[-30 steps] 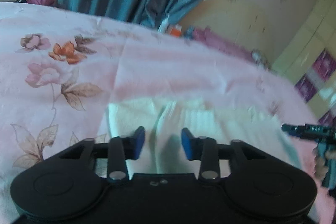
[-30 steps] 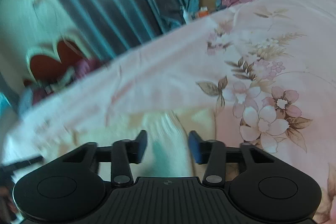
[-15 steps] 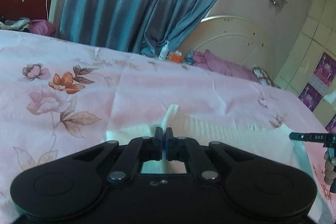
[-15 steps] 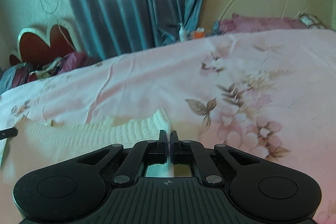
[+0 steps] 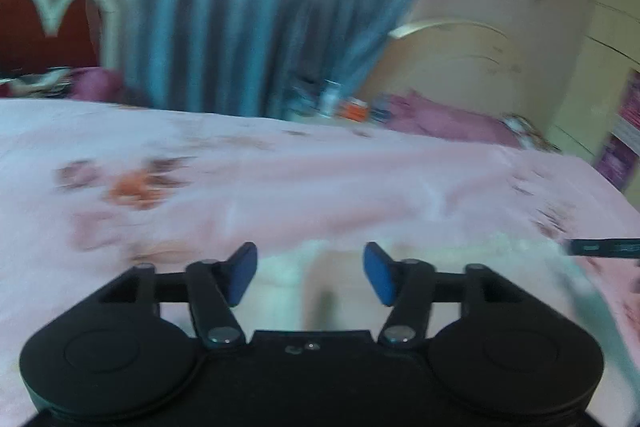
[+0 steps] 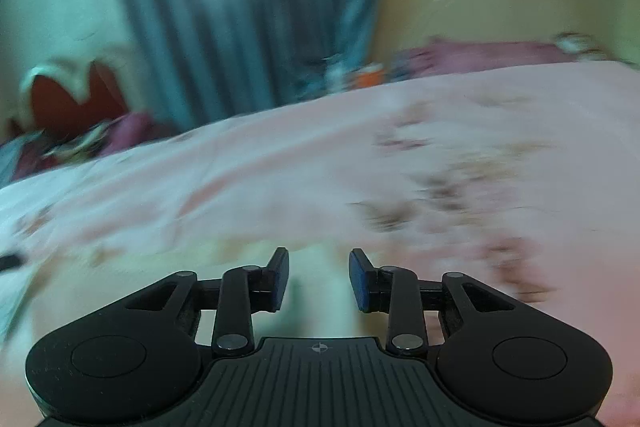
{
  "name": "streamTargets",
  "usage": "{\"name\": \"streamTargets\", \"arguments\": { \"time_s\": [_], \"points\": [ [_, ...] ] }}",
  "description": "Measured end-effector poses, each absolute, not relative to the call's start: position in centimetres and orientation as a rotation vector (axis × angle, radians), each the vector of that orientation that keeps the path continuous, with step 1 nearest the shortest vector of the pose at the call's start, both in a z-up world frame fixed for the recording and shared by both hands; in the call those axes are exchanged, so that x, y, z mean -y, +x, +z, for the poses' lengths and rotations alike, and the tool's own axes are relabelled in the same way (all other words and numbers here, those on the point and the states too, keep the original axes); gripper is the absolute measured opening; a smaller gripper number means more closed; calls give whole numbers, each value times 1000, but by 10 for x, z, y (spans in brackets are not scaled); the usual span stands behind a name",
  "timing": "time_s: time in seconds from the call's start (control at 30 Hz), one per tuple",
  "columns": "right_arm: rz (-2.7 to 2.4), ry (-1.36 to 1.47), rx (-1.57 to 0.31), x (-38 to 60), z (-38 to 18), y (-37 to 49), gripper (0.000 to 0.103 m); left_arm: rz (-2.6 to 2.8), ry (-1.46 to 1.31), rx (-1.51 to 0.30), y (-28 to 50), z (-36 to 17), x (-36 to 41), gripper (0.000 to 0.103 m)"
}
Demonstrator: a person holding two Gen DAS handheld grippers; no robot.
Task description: Fold small clothes
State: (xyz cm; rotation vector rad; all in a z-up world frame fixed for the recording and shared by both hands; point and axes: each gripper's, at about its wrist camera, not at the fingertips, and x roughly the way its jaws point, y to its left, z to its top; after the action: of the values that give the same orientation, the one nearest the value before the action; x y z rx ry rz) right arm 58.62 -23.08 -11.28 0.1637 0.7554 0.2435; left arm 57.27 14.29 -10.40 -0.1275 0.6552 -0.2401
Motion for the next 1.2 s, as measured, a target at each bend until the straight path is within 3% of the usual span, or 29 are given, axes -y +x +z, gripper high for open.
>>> {"name": "streamTargets", "arguments": {
  "time_s": [0.07,0.13,0.17,0.23,0.37,0.43,0.6,0.73,0.9,1.03,1.2],
  "points": [
    [313,127,-772,198,-117,590,32,-282,-55,-686,581,-111,-116,63],
    [364,90,-781,172,-121,592,32,-273,2,-711,587,-120,-100,73],
    [368,69,-782,166,-124,593,34,-243,18,-718,590,-124,-97,73],
    [349,45,-777,168,-128,595,39,-193,-7,-747,596,-133,-107,74],
    [131,142,-801,222,-139,609,39,-202,-151,-762,598,-142,-145,73],
    [154,162,-812,231,-133,609,39,-177,-121,-753,593,-135,-146,65],
    [300,154,-769,208,-109,581,39,-247,-83,-630,559,-105,-109,75],
    [461,50,-806,162,-117,554,39,-358,-26,-690,539,-120,-63,75],
    [346,59,-809,192,-130,539,39,-331,-43,-728,525,-139,-88,71],
    [245,124,-825,228,-132,529,39,-269,-38,-723,514,-131,-105,70],
    [397,18,-762,183,-117,497,39,-310,-107,-704,498,-119,-71,72]
  ]
}}
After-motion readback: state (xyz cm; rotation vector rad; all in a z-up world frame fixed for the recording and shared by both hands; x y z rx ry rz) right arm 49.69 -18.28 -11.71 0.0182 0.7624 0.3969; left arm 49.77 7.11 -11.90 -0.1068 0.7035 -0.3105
